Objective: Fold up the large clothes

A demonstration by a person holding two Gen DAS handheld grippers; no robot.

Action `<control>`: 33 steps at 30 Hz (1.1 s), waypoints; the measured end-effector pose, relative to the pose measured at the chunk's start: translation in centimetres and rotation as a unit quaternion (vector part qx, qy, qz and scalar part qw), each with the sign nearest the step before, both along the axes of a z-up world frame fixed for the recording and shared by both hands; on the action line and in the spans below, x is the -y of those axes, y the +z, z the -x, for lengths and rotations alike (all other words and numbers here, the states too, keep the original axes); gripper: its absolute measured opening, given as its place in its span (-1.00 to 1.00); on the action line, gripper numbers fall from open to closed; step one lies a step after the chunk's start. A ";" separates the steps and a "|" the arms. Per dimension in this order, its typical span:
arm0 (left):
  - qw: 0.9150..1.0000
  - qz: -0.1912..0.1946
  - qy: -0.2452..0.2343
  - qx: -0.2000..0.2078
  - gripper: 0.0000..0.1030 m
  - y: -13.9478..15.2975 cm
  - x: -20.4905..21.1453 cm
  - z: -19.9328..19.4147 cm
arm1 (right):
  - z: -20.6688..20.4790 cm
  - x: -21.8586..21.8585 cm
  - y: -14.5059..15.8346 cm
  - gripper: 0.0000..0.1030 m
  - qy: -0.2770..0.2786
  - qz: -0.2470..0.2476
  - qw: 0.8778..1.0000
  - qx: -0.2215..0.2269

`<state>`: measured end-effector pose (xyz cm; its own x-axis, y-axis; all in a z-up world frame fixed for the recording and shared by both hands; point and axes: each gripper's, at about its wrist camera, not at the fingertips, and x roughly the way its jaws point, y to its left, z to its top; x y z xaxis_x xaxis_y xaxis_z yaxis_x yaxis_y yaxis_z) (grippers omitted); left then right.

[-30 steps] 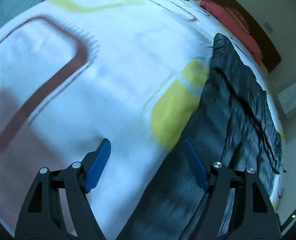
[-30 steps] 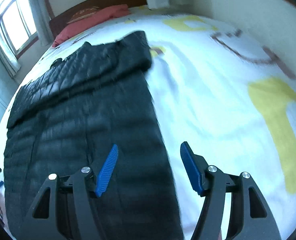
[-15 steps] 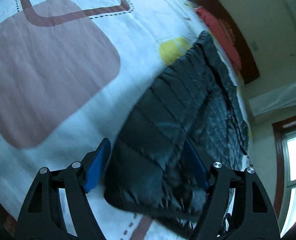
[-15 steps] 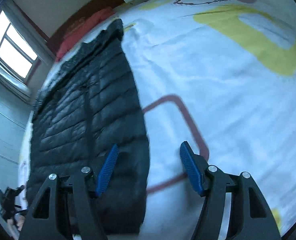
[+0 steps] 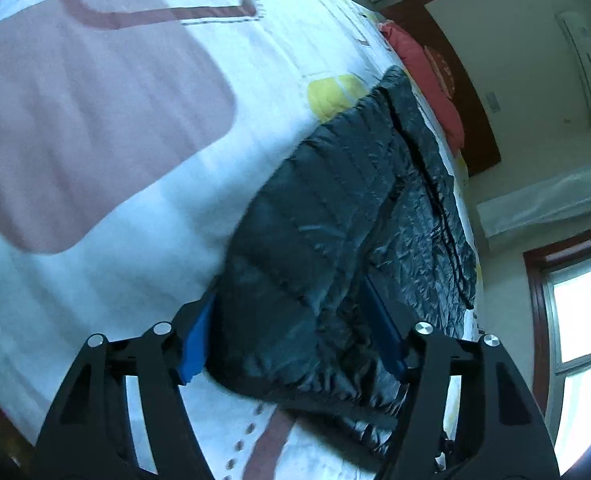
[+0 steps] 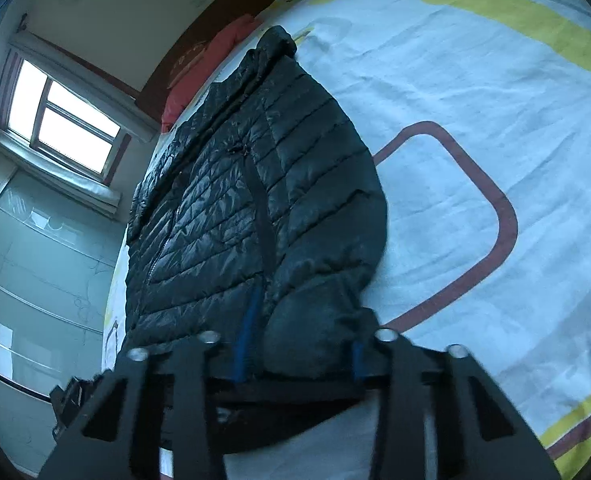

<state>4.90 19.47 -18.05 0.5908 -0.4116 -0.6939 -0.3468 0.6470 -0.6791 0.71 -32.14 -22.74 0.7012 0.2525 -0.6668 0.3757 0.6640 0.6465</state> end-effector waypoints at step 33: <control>0.988 0.058 -0.062 0.126 -0.75 3.7 2.2 -1.3 | 0.9 1.0 2.7 -0.77 0.014 -0.080 0.992 0.096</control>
